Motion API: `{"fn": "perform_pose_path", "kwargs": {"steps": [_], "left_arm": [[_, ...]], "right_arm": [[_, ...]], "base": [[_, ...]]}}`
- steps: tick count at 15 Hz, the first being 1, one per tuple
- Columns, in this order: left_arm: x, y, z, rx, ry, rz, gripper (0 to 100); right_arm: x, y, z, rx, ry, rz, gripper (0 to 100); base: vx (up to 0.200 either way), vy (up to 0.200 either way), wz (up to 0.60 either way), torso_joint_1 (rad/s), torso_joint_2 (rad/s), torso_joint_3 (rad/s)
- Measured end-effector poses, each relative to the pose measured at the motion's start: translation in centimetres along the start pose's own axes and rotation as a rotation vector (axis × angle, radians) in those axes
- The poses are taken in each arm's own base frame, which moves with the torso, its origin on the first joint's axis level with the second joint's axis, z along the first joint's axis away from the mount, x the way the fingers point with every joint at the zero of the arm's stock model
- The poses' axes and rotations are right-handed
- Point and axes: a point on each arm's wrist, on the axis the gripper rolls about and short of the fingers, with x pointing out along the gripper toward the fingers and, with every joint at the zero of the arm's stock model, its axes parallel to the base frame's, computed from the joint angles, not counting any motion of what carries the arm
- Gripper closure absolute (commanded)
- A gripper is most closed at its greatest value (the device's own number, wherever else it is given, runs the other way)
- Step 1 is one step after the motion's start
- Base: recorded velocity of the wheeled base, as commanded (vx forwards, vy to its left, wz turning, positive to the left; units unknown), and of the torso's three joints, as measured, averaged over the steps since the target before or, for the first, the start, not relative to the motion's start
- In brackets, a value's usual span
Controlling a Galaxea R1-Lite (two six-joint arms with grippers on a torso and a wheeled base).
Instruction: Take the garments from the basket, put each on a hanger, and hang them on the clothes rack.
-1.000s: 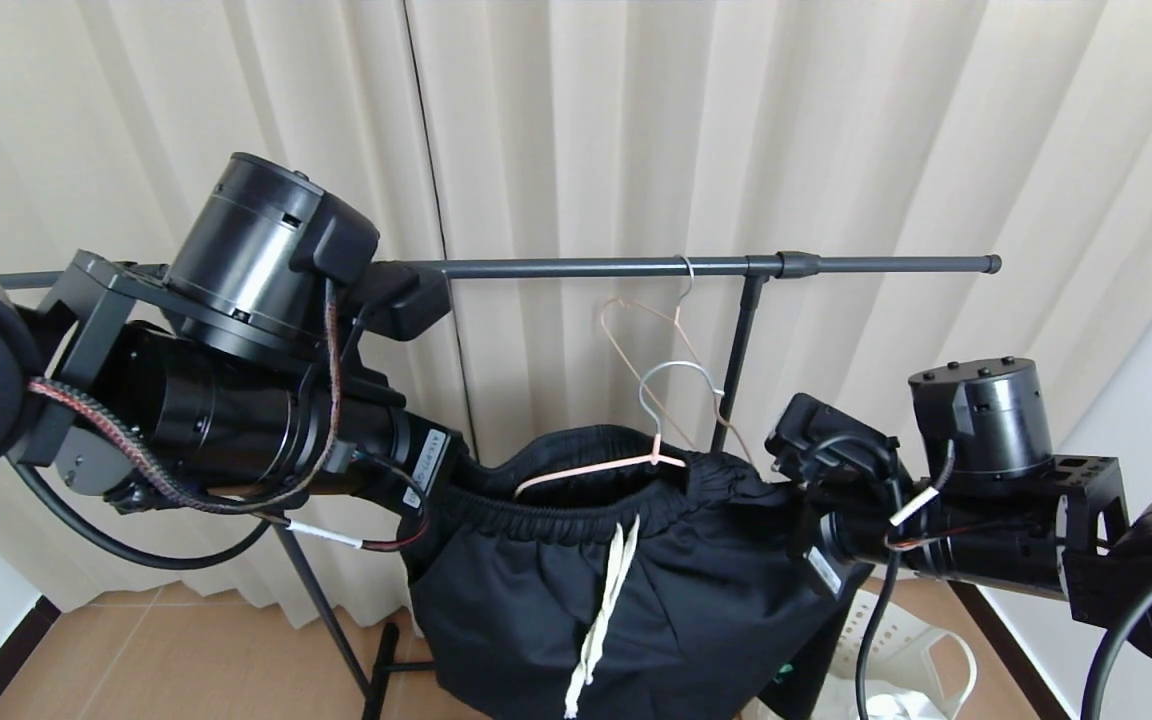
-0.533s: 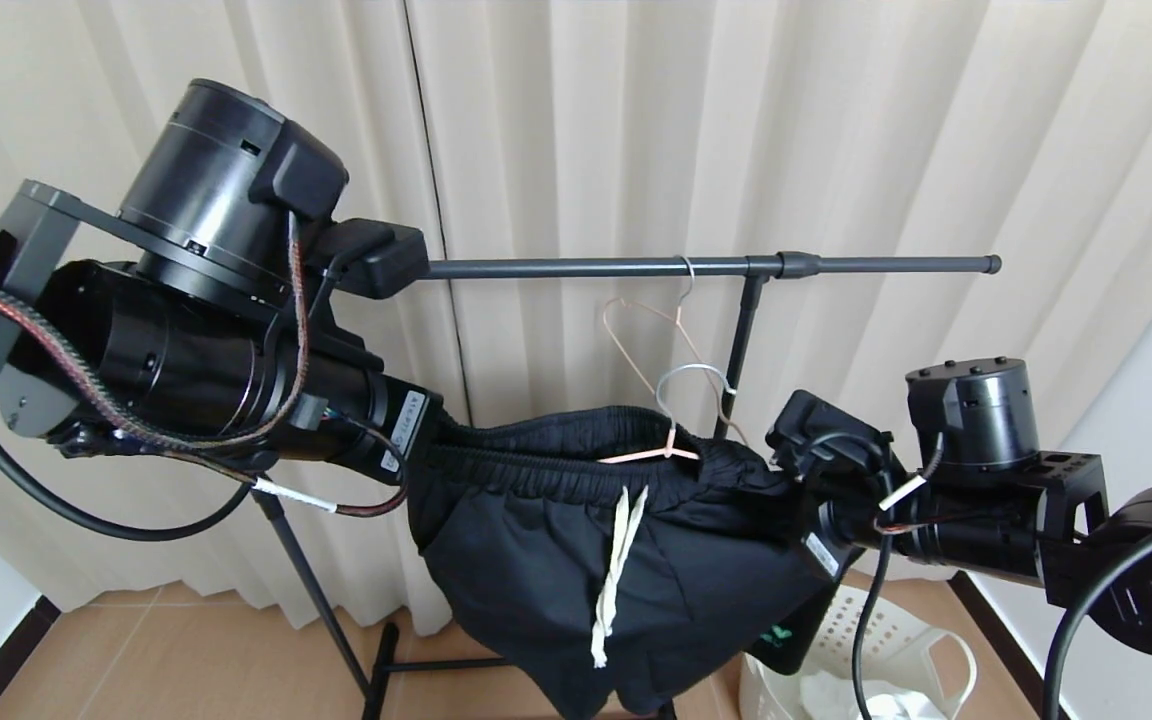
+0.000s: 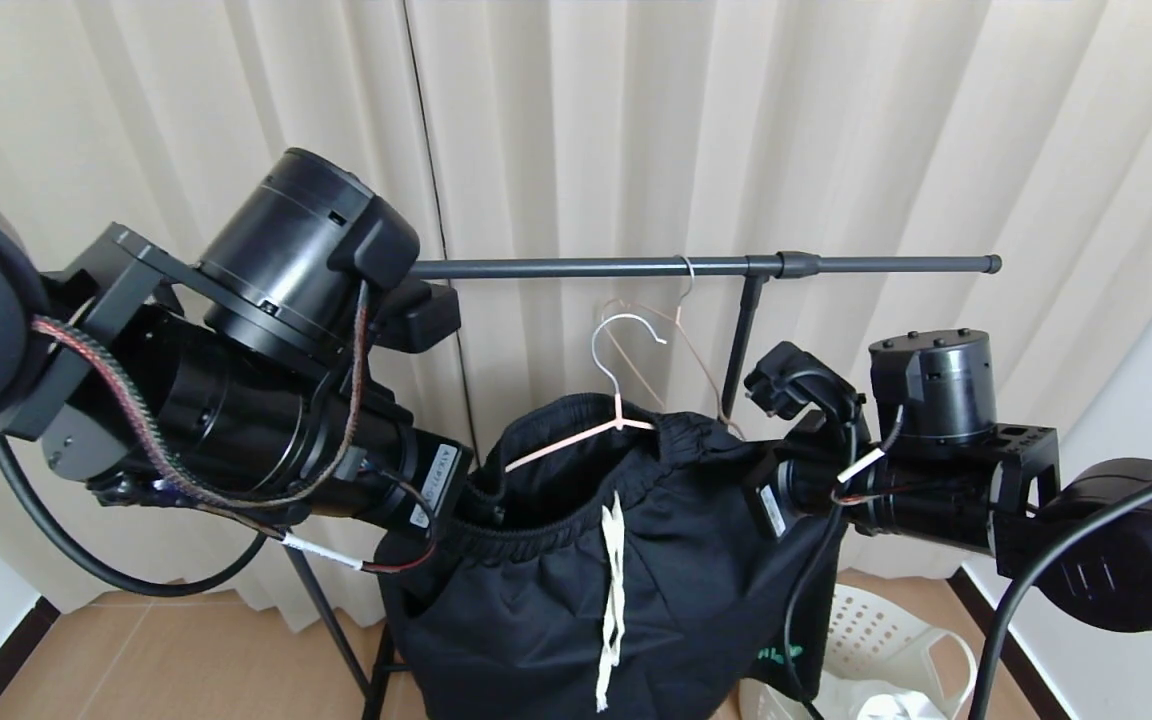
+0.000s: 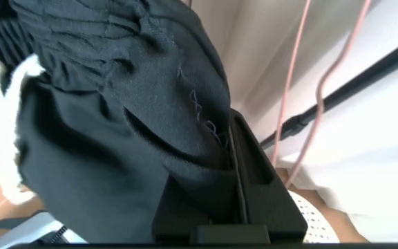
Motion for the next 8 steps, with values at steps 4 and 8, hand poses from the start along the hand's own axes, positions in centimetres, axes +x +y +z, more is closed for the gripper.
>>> {"fn": "perform_pose_path", "kwargs": {"steps": [4, 8], "left_arm": [[1.2, -1.4, 0.5, -0.12, 0.029, -0.014, 100], [1.8, -1.9, 1.5, -0.241, 0.016, -0.022, 100]], "right_arm": [[0.1, 0.6, 0.9, 0.061, -0.072, 0.014, 100], [0.1, 0.7, 1.5, 0.101, -0.131, 0.02, 100]], "base": [[0.0, 0.0, 0.0, 0.0, 0.0, 0.0], [0.0, 0.0, 0.0, 0.0, 0.0, 0.0]]}}
